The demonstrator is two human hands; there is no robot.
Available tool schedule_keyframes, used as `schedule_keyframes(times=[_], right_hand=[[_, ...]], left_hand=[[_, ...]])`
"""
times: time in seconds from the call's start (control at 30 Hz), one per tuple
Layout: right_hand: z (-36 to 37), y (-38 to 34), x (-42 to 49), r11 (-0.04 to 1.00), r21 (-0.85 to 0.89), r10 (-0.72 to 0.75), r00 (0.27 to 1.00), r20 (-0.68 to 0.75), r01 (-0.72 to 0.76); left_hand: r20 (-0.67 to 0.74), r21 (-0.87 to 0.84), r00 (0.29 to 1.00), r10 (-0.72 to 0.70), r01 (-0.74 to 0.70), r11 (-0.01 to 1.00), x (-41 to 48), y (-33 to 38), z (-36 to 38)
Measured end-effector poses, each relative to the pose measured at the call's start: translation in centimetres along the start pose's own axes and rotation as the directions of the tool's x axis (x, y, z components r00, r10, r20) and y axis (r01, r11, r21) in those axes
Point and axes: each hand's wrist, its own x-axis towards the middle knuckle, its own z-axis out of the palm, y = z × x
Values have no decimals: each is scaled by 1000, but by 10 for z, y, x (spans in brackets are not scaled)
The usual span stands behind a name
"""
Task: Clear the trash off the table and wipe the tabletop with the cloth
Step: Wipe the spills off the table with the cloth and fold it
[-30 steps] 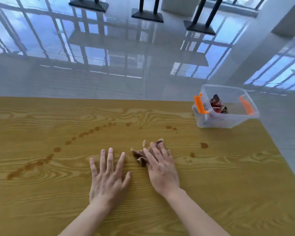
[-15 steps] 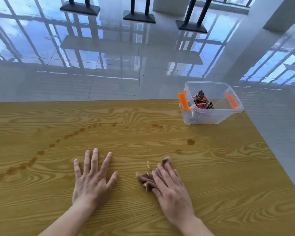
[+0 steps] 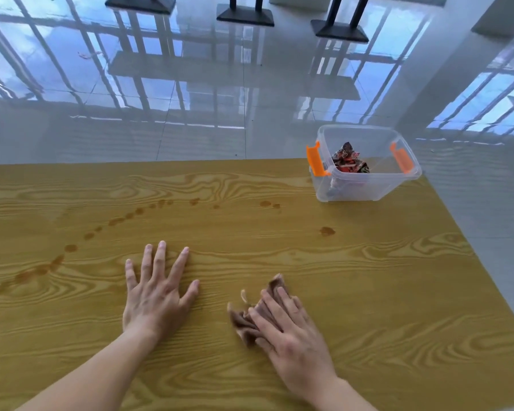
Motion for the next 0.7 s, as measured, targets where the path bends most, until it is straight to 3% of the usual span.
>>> schedule_keyframes(times=[0.07, 0.17, 0.2, 0.23, 0.3, 0.37, 0.4, 0.5, 0.6, 0.67, 0.7], right_hand=[[-4, 20, -4, 992, 65, 109, 993, -44, -106], [-12, 28, 16, 840, 280, 507, 855, -106, -464], [-11, 14, 17, 820, 335, 516, 852, -81, -465], [-8, -6, 13, 850, 347, 442, 895, -61, -396], [2, -50, -13, 963, 225, 150, 989, 3, -147], [10, -65, -37, 996, 65, -69, 996, 49, 65], [9, -57, -33, 995, 30, -95, 995, 44, 93], [7, -10, 1, 992, -27, 119, 993, -10, -120], [-5, 22, 25, 891, -3, 451, 889, -82, -453], [0, -9, 34, 843, 42, 538, 837, -95, -537], [7, -38, 35, 867, 62, 499, 863, -77, -495]], left_hand=[[19, 2, 1000, -3, 3, 1000, 3, 3, -3], [47, 16, 999, -4, 3, 1000, 1, 4, -3], [48, 15, 999, -7, 6, 1000, 1, 3, -3], [46, 14, 999, -6, 5, 1000, 1, 3, -3], [42, 21, 999, 4, -5, 1000, 0, 2, -4], [41, 30, 999, 11, -13, 999, -1, 2, -3], [40, 30, 999, 10, -11, 999, -1, 2, -2], [56, 35, 998, 10, -11, 999, 0, 2, -1], [95, 31, 995, 8, -11, 999, -4, 3, -1], [122, -23, 993, -4, 7, 1000, -3, 2, -4], [124, -75, 992, -18, 28, 997, 0, -1, -8]])
